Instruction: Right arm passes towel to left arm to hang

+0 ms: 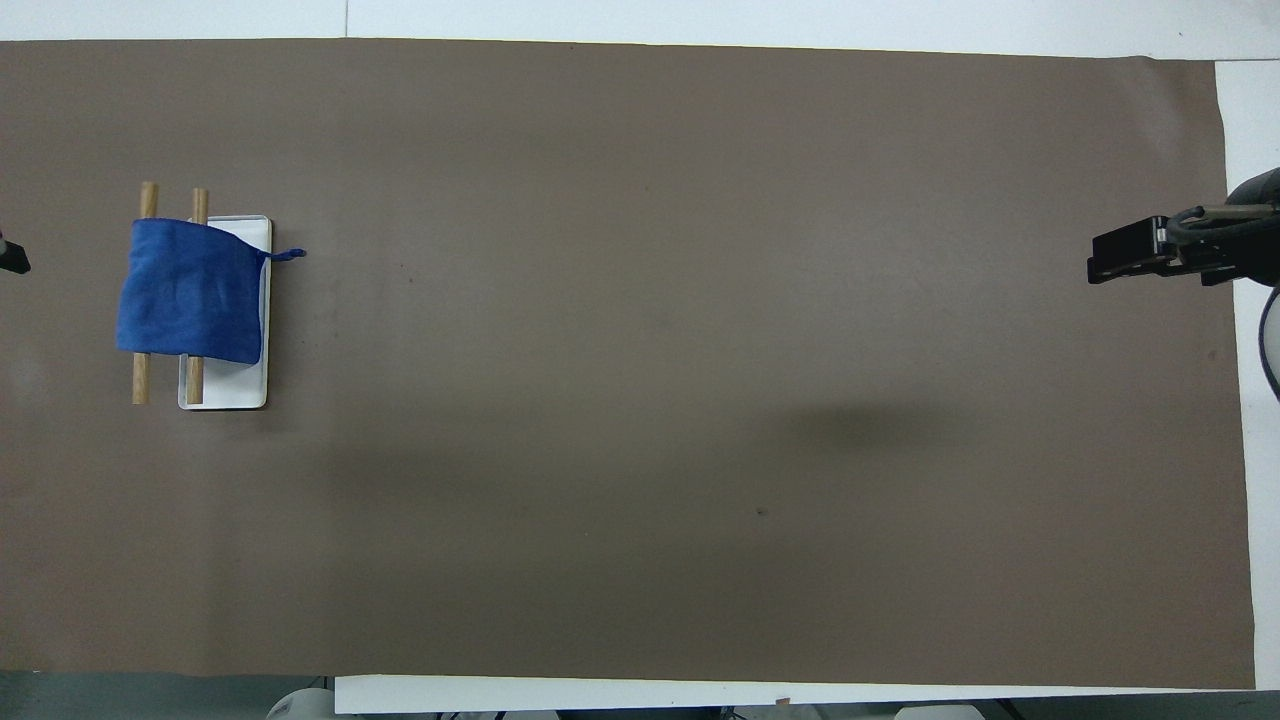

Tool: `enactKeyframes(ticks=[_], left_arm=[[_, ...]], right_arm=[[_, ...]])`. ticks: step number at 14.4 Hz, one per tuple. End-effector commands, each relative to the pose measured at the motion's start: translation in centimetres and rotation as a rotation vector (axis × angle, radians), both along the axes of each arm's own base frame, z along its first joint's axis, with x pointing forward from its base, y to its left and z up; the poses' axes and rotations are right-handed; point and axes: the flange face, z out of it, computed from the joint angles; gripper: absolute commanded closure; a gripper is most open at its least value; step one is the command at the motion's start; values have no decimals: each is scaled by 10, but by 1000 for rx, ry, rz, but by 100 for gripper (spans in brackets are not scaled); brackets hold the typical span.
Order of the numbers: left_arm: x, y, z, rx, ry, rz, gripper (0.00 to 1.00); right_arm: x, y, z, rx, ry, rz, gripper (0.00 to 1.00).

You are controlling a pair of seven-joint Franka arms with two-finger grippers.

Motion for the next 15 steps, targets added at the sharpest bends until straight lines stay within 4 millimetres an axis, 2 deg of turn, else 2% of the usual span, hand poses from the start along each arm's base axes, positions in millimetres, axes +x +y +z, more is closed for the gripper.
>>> enactKeyframes(ticks=[1,2,4,6,8,15], left_arm=[[-3,-25,6,21,83,-134,0],[-8,-45,7,20,82,-178,0],[-11,-51,5,8,79,-192,0],[-11,-49,5,10,77,-198,0],[-19,-51,7,7,71,-204,0],[-17,-47,6,-2,57,-249,0]], right_arm=[[-5,0,3,3,9,-7,1],[-6,0,3,1,9,-7,1],[-6,0,4,1,8,-5,1],[-6,0,4,3,8,-7,1],[-6,0,4,3,8,-7,1],[-6,0,3,3,9,-7,1]])
